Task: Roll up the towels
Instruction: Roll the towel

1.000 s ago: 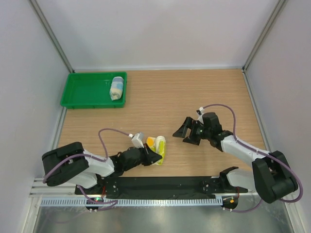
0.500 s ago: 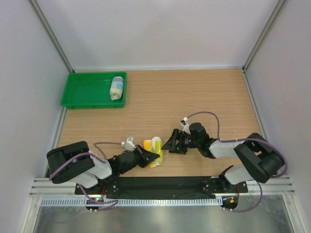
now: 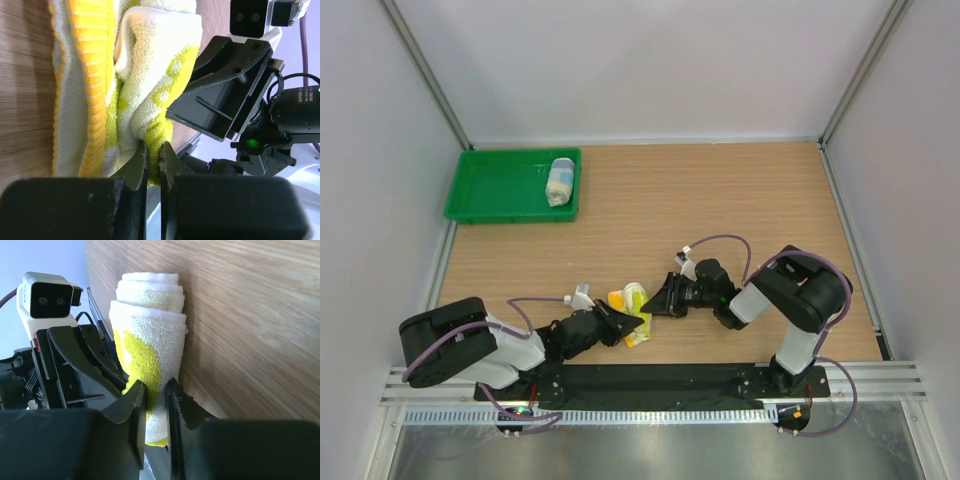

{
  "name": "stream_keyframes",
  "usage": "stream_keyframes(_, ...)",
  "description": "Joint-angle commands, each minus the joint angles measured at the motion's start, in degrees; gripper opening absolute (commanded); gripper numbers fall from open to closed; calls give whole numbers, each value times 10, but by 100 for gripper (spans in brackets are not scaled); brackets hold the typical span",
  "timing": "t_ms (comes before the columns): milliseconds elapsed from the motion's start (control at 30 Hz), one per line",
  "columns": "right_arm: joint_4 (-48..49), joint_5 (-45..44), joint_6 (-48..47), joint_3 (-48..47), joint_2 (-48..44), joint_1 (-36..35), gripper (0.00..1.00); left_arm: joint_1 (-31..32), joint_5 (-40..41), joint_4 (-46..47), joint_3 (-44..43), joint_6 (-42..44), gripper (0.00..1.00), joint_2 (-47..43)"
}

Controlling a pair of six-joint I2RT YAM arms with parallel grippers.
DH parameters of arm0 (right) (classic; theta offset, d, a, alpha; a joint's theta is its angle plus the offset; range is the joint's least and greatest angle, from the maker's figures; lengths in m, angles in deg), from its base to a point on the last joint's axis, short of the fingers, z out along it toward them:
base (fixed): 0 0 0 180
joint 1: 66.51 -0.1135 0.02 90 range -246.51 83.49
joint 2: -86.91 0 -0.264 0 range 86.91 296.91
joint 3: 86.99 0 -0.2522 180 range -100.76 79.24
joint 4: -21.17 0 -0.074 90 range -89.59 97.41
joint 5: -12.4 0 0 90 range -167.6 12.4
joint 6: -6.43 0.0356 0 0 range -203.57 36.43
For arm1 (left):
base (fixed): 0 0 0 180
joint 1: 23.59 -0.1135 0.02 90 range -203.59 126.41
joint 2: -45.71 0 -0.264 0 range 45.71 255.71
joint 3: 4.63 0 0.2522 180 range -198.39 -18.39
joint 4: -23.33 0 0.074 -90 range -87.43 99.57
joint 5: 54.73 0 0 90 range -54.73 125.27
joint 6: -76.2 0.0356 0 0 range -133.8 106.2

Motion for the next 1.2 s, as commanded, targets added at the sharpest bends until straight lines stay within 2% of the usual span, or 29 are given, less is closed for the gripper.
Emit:
stream_keyframes(0, 18, -36, -5, -6, 0, -4, 19, -2, -3, -60, 42, 32, 0, -28)
stream_keyframes(67, -5, -51, -19, -9, -29, -3, 16, -2, -12, -141, 13, 68, 1, -44)
stream_keyframes(133, -82, -70, -53, -20, -59, -3, 14, -2, -17, -228, -45, 136, 3, -75)
stream_keyframes(167, -116, -90, -64, -24, -89, -4, 14, -1, -12, -297, -65, 154, 7, -84)
stream_keyframes(233, -229, -118, -108, -46, -124, -4, 13, -1, 16, -356, -100, 205, 18, -120)
stream_keyframes(267, -266, -134, -121, -53, -137, -4, 12, -1, 28, -385, -112, 223, 29, -133)
stream_keyframes(300, -331, -166, -132, -60, -162, -4, 12, -1, 43, -445, -123, 240, 34, -149)
stream_keyframes(367, -396, -196, -157, -82, -182, -5, 10, -1, 75, -508, -168, 295, 45, -184)
stream_keyframes(500, -531, -272, -180, -119, -202, -25, 10, -1, 107, -603, -233, 383, 51, -193)
stream_keyframes(667, -604, -319, -180, -168, -180, -68, 10, 25, 139, -620, -302, 476, 51, -165)
stream_keyframes(833, -694, -378, -175, -232, -165, -99, 9, 80, 226, -630, -357, 565, 51, -140)
stream_keyframes(1000, -754, -385, -171, -278, -144, -106, 10, 154, 306, -616, -383, 592, 54, -104)
stream_keyframes(1167, -779, -376, -169, -315, -111, -119, 10, 194, 337, -555, -383, 610, 54, -70)
